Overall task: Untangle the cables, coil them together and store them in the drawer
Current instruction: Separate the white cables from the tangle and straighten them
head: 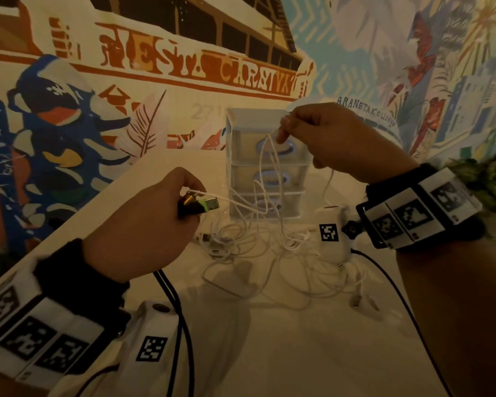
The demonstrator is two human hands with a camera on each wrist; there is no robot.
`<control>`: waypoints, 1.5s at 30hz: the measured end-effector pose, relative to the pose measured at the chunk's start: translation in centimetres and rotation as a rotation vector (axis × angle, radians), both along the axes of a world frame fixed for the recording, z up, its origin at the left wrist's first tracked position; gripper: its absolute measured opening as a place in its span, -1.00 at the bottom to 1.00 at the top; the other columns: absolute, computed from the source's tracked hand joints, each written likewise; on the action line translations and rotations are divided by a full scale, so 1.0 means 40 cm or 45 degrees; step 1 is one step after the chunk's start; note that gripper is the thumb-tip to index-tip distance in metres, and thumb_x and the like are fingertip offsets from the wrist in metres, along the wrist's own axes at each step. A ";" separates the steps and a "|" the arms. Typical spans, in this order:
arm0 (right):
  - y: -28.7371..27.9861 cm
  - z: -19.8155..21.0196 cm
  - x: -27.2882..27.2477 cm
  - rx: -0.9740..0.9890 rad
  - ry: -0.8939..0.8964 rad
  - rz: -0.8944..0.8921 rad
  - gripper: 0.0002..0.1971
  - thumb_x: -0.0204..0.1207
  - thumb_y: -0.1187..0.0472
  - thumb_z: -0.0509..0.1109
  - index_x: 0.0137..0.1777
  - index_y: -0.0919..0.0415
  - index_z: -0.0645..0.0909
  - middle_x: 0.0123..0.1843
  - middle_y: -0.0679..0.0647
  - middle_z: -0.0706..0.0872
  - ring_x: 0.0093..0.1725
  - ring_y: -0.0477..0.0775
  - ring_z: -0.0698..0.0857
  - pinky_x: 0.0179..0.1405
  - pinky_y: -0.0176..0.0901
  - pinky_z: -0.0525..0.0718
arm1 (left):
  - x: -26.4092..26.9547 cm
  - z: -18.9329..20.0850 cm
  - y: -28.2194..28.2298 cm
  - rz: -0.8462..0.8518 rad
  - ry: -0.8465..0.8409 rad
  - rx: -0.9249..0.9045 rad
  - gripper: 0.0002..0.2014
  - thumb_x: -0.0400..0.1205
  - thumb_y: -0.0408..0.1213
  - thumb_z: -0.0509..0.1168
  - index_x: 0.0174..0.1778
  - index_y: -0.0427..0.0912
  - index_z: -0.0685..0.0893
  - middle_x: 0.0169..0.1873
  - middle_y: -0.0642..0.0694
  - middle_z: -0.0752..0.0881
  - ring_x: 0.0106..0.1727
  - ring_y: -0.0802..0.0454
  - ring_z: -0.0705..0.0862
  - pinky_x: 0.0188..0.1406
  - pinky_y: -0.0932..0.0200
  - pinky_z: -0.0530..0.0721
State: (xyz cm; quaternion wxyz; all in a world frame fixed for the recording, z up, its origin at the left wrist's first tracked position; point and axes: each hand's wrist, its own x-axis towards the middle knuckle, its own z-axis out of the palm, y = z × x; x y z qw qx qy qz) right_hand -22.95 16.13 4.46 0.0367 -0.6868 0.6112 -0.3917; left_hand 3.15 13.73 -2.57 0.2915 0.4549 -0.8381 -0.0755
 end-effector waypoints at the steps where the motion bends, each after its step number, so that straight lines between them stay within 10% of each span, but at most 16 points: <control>1: 0.002 0.003 0.002 -0.049 -0.007 -0.019 -0.64 0.80 -0.02 0.20 -0.08 0.03 0.77 -0.48 -0.23 0.67 -0.60 -0.21 0.49 -0.40 -0.22 0.51 | 0.002 -0.001 -0.002 -0.002 0.003 0.013 -0.80 0.69 -0.25 0.29 0.16 0.07 0.47 -0.49 -0.01 0.60 -0.55 0.08 0.52 -0.65 0.34 0.39; 6: -0.001 0.014 -0.010 -0.311 -0.008 -0.085 -0.67 0.75 0.01 0.26 -0.15 0.01 0.80 -0.27 0.21 0.77 -0.53 -0.07 0.59 -0.44 -0.17 0.54 | 0.013 0.006 -0.009 0.007 0.029 0.002 -0.85 0.69 -0.28 0.28 0.11 0.05 0.50 -0.51 0.03 0.56 -0.57 0.12 0.52 -0.65 0.39 0.35; 11: -0.014 0.016 -0.039 -0.470 -0.114 -0.266 -0.71 0.71 0.08 0.30 -0.19 0.04 0.78 -0.68 -0.27 0.51 -0.62 -0.15 0.46 -0.37 -0.22 0.44 | 0.023 0.011 -0.017 -0.013 0.003 0.001 -0.90 0.72 -0.33 0.21 0.03 -0.05 0.60 -0.38 -0.04 0.62 -0.41 0.06 0.56 -0.49 0.30 0.43; 15: -0.013 0.017 -0.049 -0.444 -0.074 -0.351 -0.72 0.70 0.05 0.31 -0.18 0.03 0.79 -0.65 -0.34 0.53 -0.60 -0.16 0.48 -0.44 -0.25 0.34 | 0.021 0.012 -0.008 -0.044 -0.038 0.111 -0.84 0.71 -0.25 0.19 0.09 0.08 0.64 -0.28 0.00 0.69 -0.35 0.07 0.62 -0.32 0.13 0.57; 25: 0.021 0.001 0.065 0.036 0.229 0.212 -0.76 0.69 -0.06 0.39 -0.08 -0.04 0.85 -0.40 -0.35 0.70 -0.35 -0.31 0.64 -0.28 -0.55 0.47 | 0.004 0.003 0.003 -0.162 0.198 0.143 -0.81 0.78 -0.14 0.12 0.18 0.16 0.61 -0.55 0.12 0.61 -0.61 0.26 0.52 -0.62 0.39 0.42; 31: 0.042 0.005 0.100 0.037 0.247 0.630 -0.78 0.72 0.07 0.37 0.13 0.09 0.84 0.03 -0.06 0.87 0.08 -0.01 0.81 0.31 0.12 0.66 | -0.020 0.019 0.049 -0.340 0.407 0.120 -0.77 0.73 -0.01 0.15 0.25 0.12 0.59 -0.54 0.06 0.59 -0.65 0.22 0.46 -0.68 0.32 0.45; 34: 0.036 0.012 0.090 -0.065 0.258 0.574 -0.75 0.73 -0.01 0.34 0.14 0.03 0.83 0.04 0.01 0.86 0.08 0.14 0.80 0.24 0.26 0.67 | -0.023 0.024 0.060 -0.391 0.357 0.132 -0.80 0.74 -0.10 0.19 -0.04 -0.07 0.67 -0.59 0.18 0.55 -0.62 0.29 0.46 -0.60 0.49 0.40; 40: 0.025 0.035 0.012 -0.463 0.114 0.144 -0.76 0.75 -0.06 0.26 -0.03 -0.20 0.77 -0.05 -0.11 0.85 -0.03 0.15 0.79 -0.01 0.12 0.73 | -0.012 0.009 0.043 -0.324 0.176 0.076 -0.61 0.66 0.11 0.18 -0.20 -0.16 0.63 -0.35 -0.16 0.64 -0.27 -0.06 0.56 -0.21 0.09 0.46; 43: 0.017 0.044 -0.027 -0.628 -0.048 -0.060 -0.73 0.77 0.06 0.26 0.00 -0.01 0.80 -0.42 -0.49 0.66 -0.41 -0.33 0.61 -0.34 -0.37 0.45 | -0.014 0.003 0.037 -0.301 0.117 0.097 -0.69 0.66 0.05 0.21 -0.22 -0.09 0.63 -0.36 -0.15 0.63 -0.28 -0.04 0.56 -0.24 0.04 0.51; 45: 0.018 0.045 -0.044 -0.698 -0.144 -0.147 -0.70 0.79 0.06 0.25 0.02 0.11 0.80 -0.59 -0.41 0.54 -0.56 -0.27 0.46 -0.46 -0.41 0.27 | -0.014 -0.003 0.030 -0.297 0.097 0.130 -0.77 0.67 -0.01 0.24 -0.24 -0.01 0.65 -0.32 -0.08 0.68 -0.27 0.01 0.61 -0.14 -0.09 0.60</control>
